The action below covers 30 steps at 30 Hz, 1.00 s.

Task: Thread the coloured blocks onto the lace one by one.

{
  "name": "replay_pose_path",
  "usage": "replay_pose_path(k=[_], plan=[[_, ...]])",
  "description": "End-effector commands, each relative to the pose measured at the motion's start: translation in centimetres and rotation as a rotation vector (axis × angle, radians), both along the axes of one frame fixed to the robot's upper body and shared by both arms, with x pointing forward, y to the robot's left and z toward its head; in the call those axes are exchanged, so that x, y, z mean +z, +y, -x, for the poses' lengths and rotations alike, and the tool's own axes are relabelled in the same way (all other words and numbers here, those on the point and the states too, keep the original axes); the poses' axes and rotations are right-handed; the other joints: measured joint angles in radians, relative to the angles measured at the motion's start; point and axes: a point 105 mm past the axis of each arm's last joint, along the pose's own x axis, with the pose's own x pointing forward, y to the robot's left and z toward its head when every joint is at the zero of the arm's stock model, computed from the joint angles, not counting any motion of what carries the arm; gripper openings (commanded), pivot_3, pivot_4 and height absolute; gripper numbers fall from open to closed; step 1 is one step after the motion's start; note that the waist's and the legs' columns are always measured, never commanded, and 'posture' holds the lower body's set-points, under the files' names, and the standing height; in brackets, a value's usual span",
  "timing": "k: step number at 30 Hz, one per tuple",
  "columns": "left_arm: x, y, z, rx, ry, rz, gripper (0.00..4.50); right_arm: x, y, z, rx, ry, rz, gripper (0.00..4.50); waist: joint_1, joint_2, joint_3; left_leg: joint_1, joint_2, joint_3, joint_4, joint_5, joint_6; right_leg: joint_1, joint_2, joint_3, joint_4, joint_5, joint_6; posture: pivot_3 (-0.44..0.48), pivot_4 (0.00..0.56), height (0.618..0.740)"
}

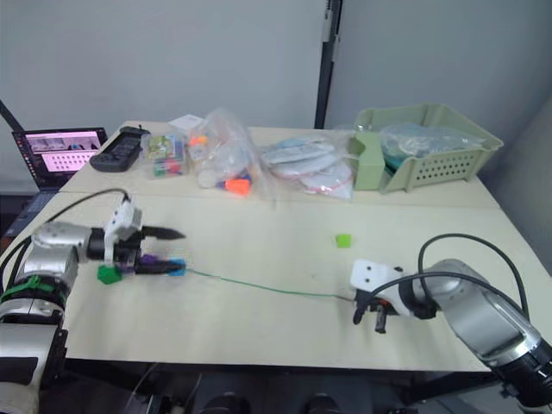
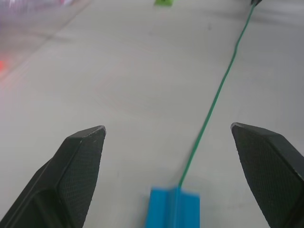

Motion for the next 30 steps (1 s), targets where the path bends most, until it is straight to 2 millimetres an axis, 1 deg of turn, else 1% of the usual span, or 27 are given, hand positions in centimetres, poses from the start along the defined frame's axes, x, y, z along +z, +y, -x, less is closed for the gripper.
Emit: replay_pose_path(k=[1, 3, 6, 7, 8, 9, 11, 14, 17, 20, 24, 28, 30], plan=[[-0.1, -4.2, 1.1, -0.151, 0.008, 0.020, 4.46, 1.0, 0.9, -0.5, 0.023, -0.031, -0.014, 0.00, -0.002, 0.000, 0.000, 0.000, 0.000, 0.000, 0.000, 0.000, 0.000, 0.000, 0.000, 0.000, 0.000, 0.000, 0.000, 0.000, 0.150, 0.734], [-1.0, -6.8, 1.8, -0.214, -0.004, 0.015, 4.46, 1.3, 1.6, -0.7, 0.041, -0.030, -0.029, 0.00, -0.004, 0.000, 0.000, 0.001, 0.000, 0.000, 0.000, 0.000, 0.000, 0.000, 0.000, 0.000, 0.000, 0.000, 0.000, 0.000, 0.150, 0.734], [-2.1, -10.0, 2.4, -0.261, -0.005, 0.023, 4.46, 1.4, 2.6, -0.3, 0.072, 0.009, -0.046, 0.00, -0.005, 0.000, 0.000, 0.000, 0.000, 0.000, 0.000, 0.000, 0.000, 0.000, 0.000, 0.000, 0.000, 0.000, 0.000, 0.000, 0.150, 0.734], [-2.6, -11.3, 2.5, -0.273, -0.020, 0.034, 4.46, 1.5, 3.0, -0.2, 0.082, 0.018, -0.056, 0.00, -0.005, 0.000, 0.000, 0.000, 0.000, 0.000, 0.000, 0.000, 0.000, 0.000, 0.000, 0.000, 0.000, 0.000, 0.000, 0.000, 0.150, 0.734], [-2.8, -12.2, 2.7, -0.279, -0.032, 0.041, 4.46, 1.6, 3.3, -0.1, 0.088, 0.024, -0.062, 0.00, -0.004, 0.000, 0.000, 0.000, 0.000, -0.001, 0.000, 0.000, 0.000, 0.000, 0.001, 0.000, 0.000, 0.000, 0.000, 0.000, 0.150, 0.734], [-3.0, -13.4, 2.7, -0.282, -0.087, 0.060, 4.46, 1.7, 3.6, 0.0, 0.099, 0.033, -0.065, 0.00, -0.004, 0.000, 0.000, 0.000, 0.000, -0.001, 0.000, 0.000, 0.000, 0.000, 0.001, 0.000, 0.000, 0.000, 0.000, 0.000, 0.150, 0.734], [-3.4, -15.1, 3.1, -0.300, -0.087, 0.100, 4.46, 1.9, 4.2, 0.2, 0.107, 0.042, -0.069, 0.00, -0.003, 0.000, 0.000, 0.000, -0.001, -0.001, 0.000, 0.000, 0.000, 0.000, 0.000, 0.001, 0.000, 0.000, 0.000, 0.000, 0.150, 0.734], [-4.0, -16.9, 3.8, -0.325, -0.082, 0.122, 4.46, 2.0, 4.7, 0.3, 0.110, 0.050, -0.078, 0.00, -0.004, 0.000, 0.000, 0.000, -0.001, -0.001, 0.000, 0.000, 0.000, 0.000, 0.000, 0.001, 0.000, 0.000, 0.000, 0.000, 0.150, 0.734], [-4.4, -18.2, 4.5, -0.349, -0.071, 0.135, 4.46, 2.2, 5.1, 0.4, 0.113, 0.052, -0.082, 0.00, -0.004, 0.000, 0.000, 0.000, -0.001, -0.001, 0.000, 0.000, 0.000, 0.000, 0.000, 0.001, 0.000, 0.000, 0.000, 0.000, 0.150, 0.734], [-4.7, -19.1, 5.0, -0.360, -0.052, 0.146, 4.46, 2.3, 5.2, 0.4, 0.114, 0.051, -0.081, 0.00, -0.004, 0.000, 0.000, 0.000, -0.001, -0.001, 0.000, 0.000, 0.000, 0.000, 0.000, 0.001, 0.000, 0.000, 0.000, 0.000, 0.150, 0.734], [-4.6, -19.7, 5.2, -0.363, -0.036, 0.164, 4.46, 2.3, 5.4, 0.4, 0.114, 0.049, -0.080, 0.00, -0.003, 0.000, 0.000, 0.000, -0.001, -0.002, 0.000, 0.000, 0.000, 0.000, 0.000, 0.001, 0.000, 0.000, 0.000, 0.000, 0.150, 0.734], [-5.0, -19.9, 5.6, -0.374, -0.041, 0.153, 4.46, 2.4, 5.7, 0.4, 0.115, 0.043, -0.084, 0.00, -0.004, 0.000, 0.000, 0.000, -0.001, -0.002, 0.000, 0.000, 0.000, 0.000, 0.000, 0.001, 0.000, 0.000, 0.000, 0.000, 0.150, 0.734], [-5.3, -20.0, 5.6, -0.375, -0.036, 0.145, 3.88, 2.5, 5.7, 0.3, 0.113, 0.041, -0.084, 0.00, -0.004, 0.000, 0.000, 0.000, -0.002, -0.002, 0.000, 0.000, 0.000, 0.001, 0.000, 0.001, 0.000, 0.000, 0.000, 0.000, 0.150, 0.734]])
